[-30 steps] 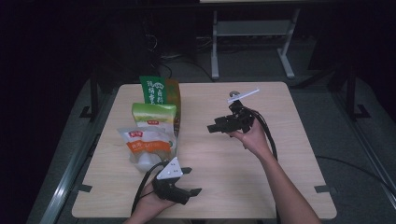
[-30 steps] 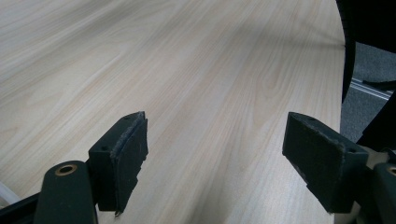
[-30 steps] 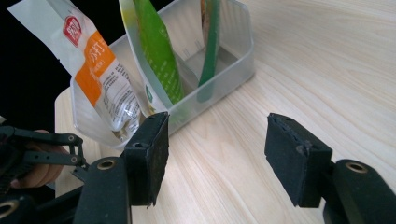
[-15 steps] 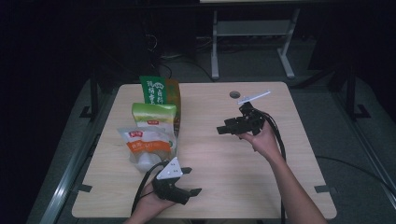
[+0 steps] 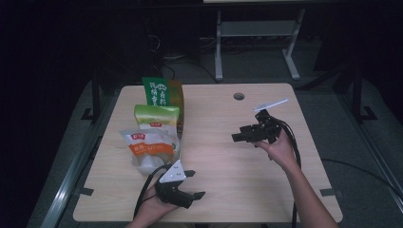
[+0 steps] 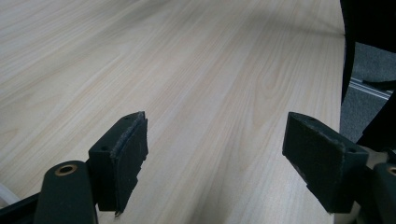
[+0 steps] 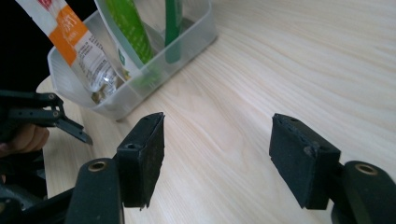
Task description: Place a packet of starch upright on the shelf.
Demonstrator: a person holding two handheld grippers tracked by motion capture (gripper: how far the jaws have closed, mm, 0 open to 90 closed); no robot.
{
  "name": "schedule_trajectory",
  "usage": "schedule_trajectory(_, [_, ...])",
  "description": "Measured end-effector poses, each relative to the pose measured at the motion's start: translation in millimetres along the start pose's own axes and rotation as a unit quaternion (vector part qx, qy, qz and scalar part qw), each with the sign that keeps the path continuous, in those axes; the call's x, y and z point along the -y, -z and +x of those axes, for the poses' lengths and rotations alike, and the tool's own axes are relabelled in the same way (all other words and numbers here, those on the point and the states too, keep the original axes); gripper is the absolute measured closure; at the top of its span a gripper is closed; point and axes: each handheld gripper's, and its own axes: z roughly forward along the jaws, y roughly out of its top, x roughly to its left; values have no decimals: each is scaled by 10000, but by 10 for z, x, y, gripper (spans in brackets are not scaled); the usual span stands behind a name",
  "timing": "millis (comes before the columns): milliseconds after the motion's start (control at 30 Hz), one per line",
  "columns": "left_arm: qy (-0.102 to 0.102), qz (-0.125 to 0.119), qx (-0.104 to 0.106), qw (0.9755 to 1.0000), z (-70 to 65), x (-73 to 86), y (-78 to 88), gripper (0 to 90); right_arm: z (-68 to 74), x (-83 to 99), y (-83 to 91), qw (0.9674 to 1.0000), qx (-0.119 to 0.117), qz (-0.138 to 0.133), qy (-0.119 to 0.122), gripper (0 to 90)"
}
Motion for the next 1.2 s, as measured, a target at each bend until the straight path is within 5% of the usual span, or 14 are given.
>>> schedule_trajectory(667, [12, 21, 22, 10000, -4, 6, -39, 221, -175, 437, 372, 9987, 331, -40, -375, 350])
schedule_trajectory(1200, [20, -4, -3, 10000, -6, 8, -42, 220, -213, 763, 468, 9974, 308, -156, -628, 349])
